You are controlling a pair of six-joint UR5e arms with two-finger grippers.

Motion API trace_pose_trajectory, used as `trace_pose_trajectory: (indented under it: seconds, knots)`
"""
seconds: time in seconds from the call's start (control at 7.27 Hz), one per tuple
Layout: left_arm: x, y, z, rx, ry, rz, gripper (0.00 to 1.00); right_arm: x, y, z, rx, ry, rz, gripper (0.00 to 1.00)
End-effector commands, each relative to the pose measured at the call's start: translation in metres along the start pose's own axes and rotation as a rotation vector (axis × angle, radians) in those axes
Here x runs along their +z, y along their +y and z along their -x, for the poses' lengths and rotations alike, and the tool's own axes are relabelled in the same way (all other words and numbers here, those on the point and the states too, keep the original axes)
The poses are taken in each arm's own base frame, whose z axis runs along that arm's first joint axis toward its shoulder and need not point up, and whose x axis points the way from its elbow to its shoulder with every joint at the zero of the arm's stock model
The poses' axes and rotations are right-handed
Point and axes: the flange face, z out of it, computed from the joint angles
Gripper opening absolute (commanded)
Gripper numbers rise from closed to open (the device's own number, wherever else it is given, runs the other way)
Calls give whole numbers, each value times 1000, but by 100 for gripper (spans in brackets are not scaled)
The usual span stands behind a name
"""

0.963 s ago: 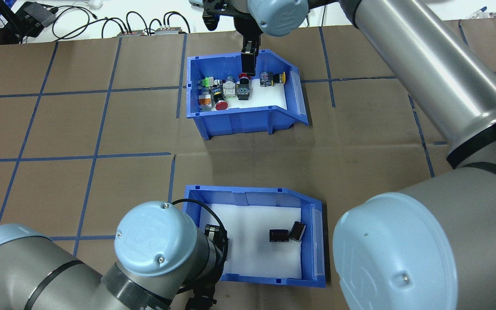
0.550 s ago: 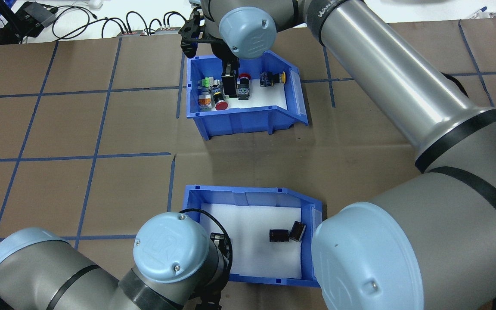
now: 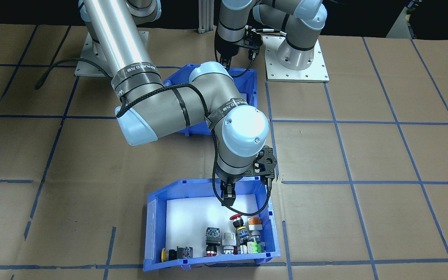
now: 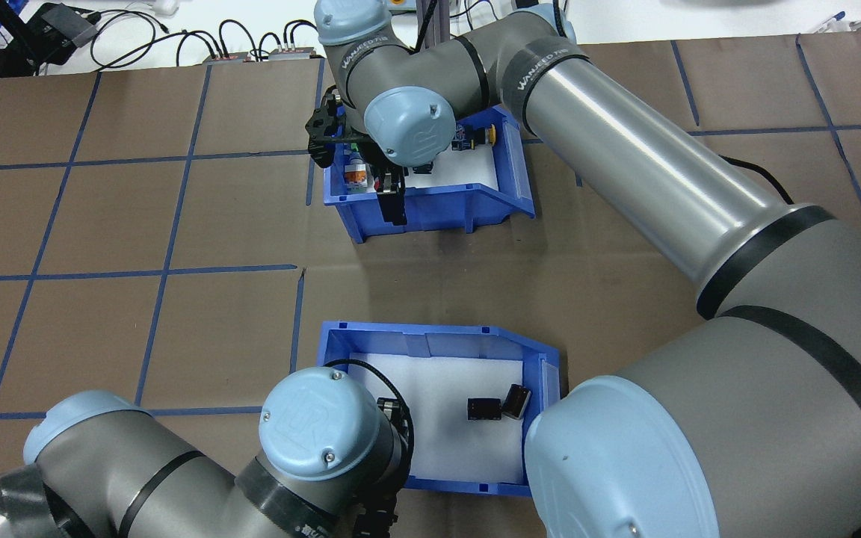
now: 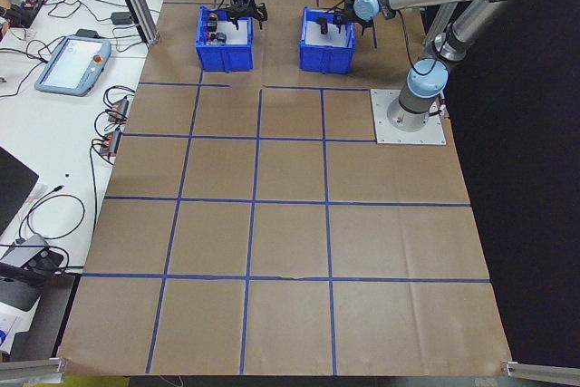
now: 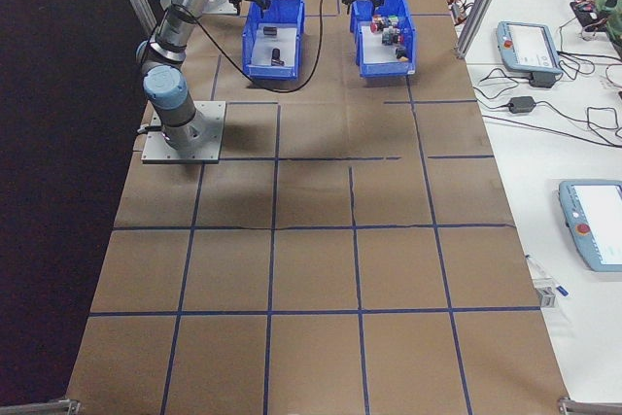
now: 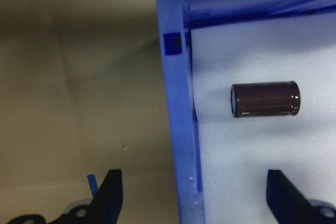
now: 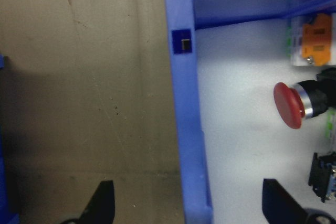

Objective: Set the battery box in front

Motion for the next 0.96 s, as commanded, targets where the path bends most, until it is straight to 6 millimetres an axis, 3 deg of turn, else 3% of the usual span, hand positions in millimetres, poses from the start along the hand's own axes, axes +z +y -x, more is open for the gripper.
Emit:
trace_pose_trajectory:
  seconds: [0.0,0.14,0.41,0.55,0.83]
  knots:
    - [18,13,-5,-16,2,0,78,12,0,5,-4,-14,8,64]
    - [23,13,-4,-24,-9,-5,64,9,0,6,-1,-10,6,38]
    - [23,13,-2,-31,-13,3,16,-3,3,4,-2,26,22,10]
    - [26,13,-1,-35,-18,2,2,-11,4,-1,0,78,27,7]
    - [13,12,0,-16,16,17,1,-54,8,-5,8,160,-6,6]
